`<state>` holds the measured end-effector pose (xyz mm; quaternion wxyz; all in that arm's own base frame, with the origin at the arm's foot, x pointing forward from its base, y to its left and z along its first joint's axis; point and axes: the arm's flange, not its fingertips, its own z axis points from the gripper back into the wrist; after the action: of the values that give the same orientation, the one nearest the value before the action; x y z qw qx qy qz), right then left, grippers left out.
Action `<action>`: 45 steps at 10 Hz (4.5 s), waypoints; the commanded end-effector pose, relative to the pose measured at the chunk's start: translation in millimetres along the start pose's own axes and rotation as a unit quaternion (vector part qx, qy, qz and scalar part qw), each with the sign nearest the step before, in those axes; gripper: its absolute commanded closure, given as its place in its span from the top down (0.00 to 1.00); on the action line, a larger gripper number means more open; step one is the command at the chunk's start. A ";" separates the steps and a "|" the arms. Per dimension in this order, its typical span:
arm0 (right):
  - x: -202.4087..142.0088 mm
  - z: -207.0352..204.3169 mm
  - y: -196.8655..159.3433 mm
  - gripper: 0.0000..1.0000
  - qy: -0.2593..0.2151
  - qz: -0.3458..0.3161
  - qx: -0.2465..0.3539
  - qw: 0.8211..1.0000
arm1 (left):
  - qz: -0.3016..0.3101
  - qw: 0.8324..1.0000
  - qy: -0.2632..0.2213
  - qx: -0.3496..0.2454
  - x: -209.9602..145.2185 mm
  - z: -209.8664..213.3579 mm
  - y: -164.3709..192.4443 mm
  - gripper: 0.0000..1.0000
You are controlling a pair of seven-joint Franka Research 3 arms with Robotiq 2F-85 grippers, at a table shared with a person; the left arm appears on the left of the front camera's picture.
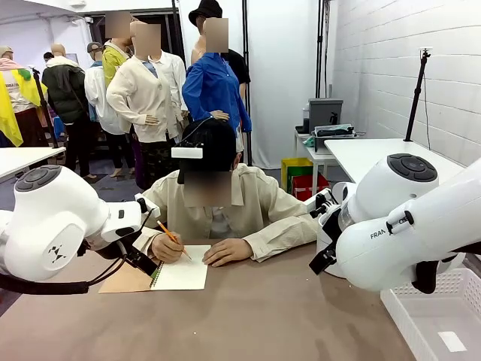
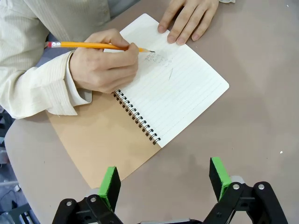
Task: Sort the paper based on its condition.
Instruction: If a person hands you a paper, place it in the Organizing basket , and if it's crumpled, put it in the Trash can.
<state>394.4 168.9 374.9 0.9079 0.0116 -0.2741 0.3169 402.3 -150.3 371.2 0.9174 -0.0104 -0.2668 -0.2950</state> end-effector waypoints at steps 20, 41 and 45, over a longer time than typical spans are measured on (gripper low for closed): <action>76.1 133.2 29.8 1.00 0.006 0.001 0.103 0.995 | -0.047 0.988 -0.018 -0.149 38.1 141.9 9.3 1.00; 102.5 275.0 4.8 1.00 -0.079 -0.022 0.086 0.993 | -0.070 0.988 -0.104 -0.089 60.3 262.9 59.3 1.00; 97.0 291.6 17.9 1.00 -0.087 -0.029 0.068 0.993 | -0.070 0.985 -0.107 -0.111 62.6 286.4 41.5 1.00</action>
<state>305.8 181.9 666.0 0.8826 0.1222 -0.3254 0.3166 336.5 -95.6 646.7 0.8535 -0.1095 -0.3343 -0.3844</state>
